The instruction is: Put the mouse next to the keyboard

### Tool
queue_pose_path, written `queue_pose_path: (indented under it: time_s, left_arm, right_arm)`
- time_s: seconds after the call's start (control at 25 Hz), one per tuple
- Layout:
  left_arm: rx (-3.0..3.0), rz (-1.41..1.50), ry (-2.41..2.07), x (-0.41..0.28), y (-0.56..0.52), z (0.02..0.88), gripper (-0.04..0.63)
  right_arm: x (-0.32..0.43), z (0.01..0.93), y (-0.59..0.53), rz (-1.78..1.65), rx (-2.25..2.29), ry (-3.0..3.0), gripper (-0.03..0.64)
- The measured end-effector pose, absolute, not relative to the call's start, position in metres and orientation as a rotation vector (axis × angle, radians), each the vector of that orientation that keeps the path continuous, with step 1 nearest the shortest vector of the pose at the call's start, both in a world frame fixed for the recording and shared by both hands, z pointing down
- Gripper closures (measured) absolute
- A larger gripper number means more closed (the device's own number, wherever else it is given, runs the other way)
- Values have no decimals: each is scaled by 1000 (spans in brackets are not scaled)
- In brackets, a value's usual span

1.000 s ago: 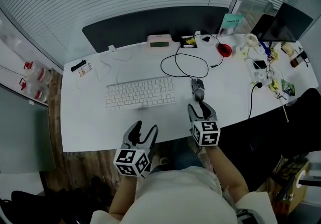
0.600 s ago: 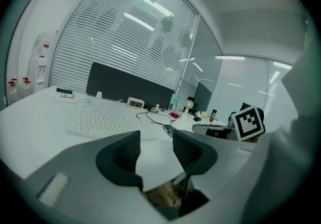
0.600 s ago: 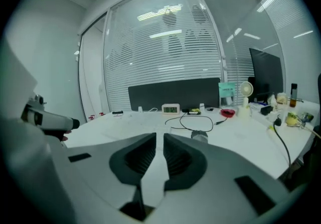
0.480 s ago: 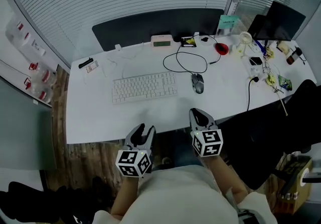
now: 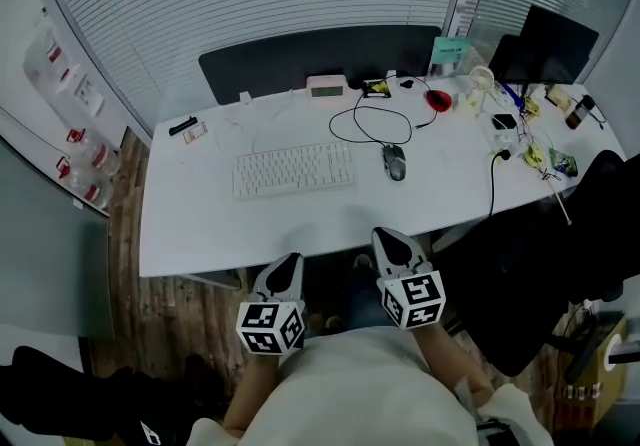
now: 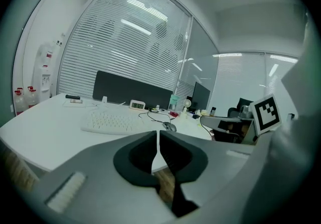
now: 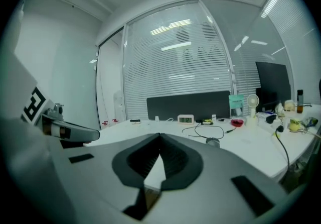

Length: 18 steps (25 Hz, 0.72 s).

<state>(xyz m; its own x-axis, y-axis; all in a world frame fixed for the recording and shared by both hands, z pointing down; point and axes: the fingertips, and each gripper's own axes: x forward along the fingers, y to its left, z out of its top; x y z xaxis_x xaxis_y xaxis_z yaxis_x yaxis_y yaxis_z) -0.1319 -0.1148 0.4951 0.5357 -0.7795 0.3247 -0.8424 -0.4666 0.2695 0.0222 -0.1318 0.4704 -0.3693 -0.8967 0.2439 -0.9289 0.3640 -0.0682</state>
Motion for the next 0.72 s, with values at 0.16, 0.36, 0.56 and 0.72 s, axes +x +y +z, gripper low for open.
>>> queue_pose_path:
  time_s: [0.16, 0.36, 0.56, 0.72]
  left_arm:
    - [2397, 214, -1325, -130, -103, 493, 586]
    - [2411, 208, -1319, -129, -99, 490, 586]
    - [2416, 206, -1306, -123, -99, 488, 586]
    - [2414, 211, -1305, -122, -100, 489, 586]
  right_arm:
    - [17, 465, -114, 273, 1625, -2477, 614]
    - [11, 459, -105, 277, 1601, -2521, 615]
    - [13, 457, -107, 287, 1587, -2540, 615]
    - [14, 455, -109, 254, 1589, -2530, 615]
